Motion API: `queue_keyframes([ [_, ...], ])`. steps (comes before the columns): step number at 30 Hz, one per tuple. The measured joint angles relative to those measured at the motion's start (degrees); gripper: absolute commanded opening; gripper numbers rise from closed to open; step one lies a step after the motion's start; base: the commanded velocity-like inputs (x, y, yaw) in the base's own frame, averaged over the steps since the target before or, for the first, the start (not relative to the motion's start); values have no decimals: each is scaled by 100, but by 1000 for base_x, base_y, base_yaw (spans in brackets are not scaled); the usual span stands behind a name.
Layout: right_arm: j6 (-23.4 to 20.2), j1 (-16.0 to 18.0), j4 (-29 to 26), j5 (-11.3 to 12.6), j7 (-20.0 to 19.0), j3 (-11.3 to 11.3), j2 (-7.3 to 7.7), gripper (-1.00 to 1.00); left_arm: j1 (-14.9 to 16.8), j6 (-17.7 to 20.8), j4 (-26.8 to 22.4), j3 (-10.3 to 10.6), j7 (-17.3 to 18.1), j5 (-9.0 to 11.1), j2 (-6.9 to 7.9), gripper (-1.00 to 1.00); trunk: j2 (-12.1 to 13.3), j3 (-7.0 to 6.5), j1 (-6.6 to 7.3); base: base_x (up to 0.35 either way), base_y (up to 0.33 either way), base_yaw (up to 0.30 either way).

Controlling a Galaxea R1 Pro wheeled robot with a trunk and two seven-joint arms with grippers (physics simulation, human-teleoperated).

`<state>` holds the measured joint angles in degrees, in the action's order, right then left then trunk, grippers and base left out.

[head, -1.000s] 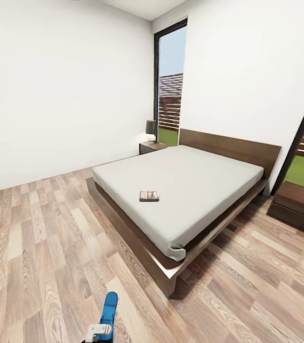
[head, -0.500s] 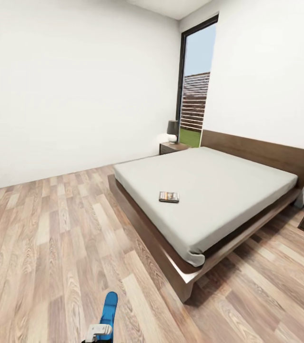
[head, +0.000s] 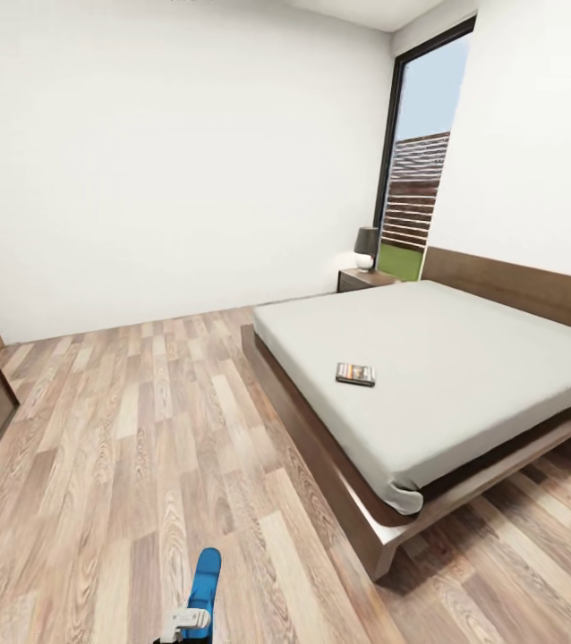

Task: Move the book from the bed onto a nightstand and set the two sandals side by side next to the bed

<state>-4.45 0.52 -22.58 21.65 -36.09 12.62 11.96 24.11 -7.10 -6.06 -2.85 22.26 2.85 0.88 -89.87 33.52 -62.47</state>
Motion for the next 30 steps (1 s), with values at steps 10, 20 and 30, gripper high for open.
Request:
queue_keyframes([
  [10, 1, 0, 0, 0, 0, 0, 0, 100, 0, 0, 0, 0, 0, 0, 0, -100, 0, 0, 1, 118, 0, 293],
  [20, -1, 0, 0, 0, 0, 0, 0, 100, 0, -1, 0, 0, 0, 0, 0, -100, 0, 0, 0, 4, 0, 293],
  [30, -1, 0, 0, 0, 0, 0, 0, 100, 0, -1, 0, 0, 0, 0, 0, -100, 0, 0, 0, 0, 0, 293],
])
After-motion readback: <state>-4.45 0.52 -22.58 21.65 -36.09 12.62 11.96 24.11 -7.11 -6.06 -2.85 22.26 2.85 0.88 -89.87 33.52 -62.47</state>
